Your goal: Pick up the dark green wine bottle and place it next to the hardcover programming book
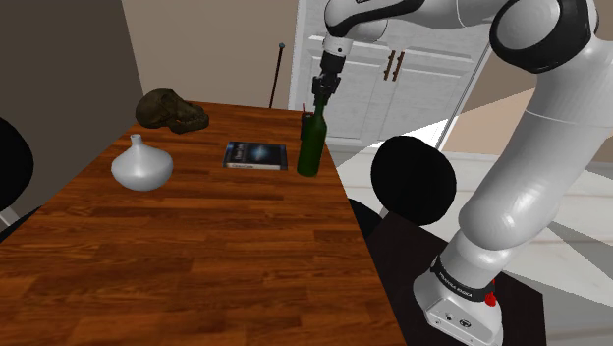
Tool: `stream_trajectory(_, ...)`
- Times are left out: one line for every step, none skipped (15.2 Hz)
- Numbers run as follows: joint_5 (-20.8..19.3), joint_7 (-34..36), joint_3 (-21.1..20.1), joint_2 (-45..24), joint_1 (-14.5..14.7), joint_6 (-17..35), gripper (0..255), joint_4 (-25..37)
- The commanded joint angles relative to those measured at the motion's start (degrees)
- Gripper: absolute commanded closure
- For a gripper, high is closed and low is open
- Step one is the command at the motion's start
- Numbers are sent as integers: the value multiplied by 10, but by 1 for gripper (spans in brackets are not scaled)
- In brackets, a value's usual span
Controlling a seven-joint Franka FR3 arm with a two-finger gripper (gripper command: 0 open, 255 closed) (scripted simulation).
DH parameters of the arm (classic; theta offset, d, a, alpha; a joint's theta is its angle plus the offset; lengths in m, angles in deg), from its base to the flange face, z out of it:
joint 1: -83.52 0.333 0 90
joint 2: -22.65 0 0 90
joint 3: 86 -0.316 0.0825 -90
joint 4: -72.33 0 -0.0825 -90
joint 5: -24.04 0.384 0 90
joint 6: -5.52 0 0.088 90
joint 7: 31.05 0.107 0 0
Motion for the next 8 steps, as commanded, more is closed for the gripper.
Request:
stream_trajectory(0,-1,0,-3,0,16,255,-12)
stream_trajectory(0,-2,0,-4,0,23,255,-19)
stream_trajectory(0,-2,0,-5,0,31,255,-25)
stream_trajectory(1,-3,0,-6,0,38,255,-31)
stream_trajectory(1,-3,0,-8,0,45,255,-37)
stream_trajectory(1,-4,0,-9,0,53,255,-43)
stream_trajectory(1,-4,0,-10,0,56,255,-46)
stream_trajectory(1,-4,0,-10,0,56,255,-46)
